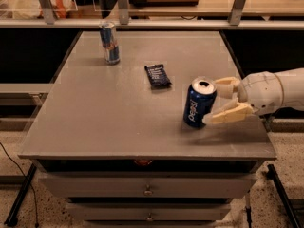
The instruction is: Pick pepsi can
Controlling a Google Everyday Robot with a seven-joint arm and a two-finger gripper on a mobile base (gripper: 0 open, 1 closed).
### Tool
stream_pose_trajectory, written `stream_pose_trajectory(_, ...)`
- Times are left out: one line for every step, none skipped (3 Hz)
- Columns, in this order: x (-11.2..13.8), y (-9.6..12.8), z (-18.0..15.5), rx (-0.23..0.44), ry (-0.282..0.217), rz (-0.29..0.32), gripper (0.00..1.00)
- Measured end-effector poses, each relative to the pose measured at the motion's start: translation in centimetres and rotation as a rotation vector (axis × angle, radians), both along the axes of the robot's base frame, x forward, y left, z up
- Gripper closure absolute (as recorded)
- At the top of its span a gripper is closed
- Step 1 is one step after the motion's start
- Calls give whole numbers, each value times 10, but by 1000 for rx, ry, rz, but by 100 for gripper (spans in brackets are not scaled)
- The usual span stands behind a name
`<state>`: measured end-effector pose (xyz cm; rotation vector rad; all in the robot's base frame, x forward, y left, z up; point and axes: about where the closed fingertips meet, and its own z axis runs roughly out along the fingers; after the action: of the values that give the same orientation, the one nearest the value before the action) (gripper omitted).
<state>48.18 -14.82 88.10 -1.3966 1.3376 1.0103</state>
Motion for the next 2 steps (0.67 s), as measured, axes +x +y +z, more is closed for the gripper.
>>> stream_pose_trajectory(0, 3, -1, -1, 6, 13, 64)
stream_pose_trajectory(-1, 5, -3, -4, 13, 22, 87)
